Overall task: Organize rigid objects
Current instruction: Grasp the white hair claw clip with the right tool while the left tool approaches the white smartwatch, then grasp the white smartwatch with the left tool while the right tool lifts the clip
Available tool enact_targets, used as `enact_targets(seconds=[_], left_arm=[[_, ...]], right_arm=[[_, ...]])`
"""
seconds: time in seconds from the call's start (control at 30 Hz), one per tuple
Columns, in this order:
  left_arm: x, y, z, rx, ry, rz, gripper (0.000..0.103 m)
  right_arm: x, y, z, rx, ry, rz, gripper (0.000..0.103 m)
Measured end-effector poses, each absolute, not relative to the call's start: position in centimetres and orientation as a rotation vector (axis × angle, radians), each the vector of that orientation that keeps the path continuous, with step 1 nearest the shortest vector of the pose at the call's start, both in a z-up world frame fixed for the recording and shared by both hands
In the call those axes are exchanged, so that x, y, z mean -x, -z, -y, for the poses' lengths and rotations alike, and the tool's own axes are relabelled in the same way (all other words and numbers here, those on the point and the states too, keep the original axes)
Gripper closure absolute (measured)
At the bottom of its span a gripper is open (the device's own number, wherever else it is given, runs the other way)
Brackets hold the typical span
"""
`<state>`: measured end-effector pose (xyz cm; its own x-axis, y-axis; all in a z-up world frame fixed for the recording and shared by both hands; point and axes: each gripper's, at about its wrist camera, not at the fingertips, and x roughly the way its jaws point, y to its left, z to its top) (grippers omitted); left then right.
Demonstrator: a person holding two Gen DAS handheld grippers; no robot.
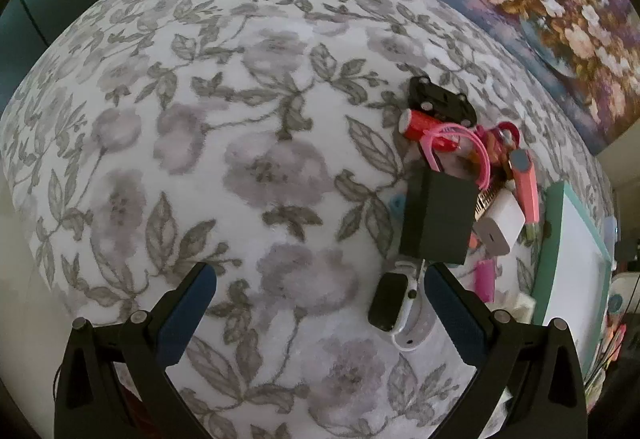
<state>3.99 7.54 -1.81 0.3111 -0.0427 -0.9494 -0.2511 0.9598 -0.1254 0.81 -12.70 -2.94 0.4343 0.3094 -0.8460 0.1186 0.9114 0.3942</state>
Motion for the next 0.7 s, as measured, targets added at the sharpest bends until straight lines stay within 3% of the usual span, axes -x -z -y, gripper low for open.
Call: enact_targets(seconds=[0.63,0.7], left_arm=[[-4.4,3.9,-1.9,0.061,-0.01,-1.298,0.001],[-4.5,4.5,-1.0,0.018,-0.009,-1.307,0.012]], right_arm=[[0.3,-0.9,17.5,-0.383,0.042,-0.985,0.054],[0.4,-0.7,17.7,-0.384,0.046,-0.99,0.054]])
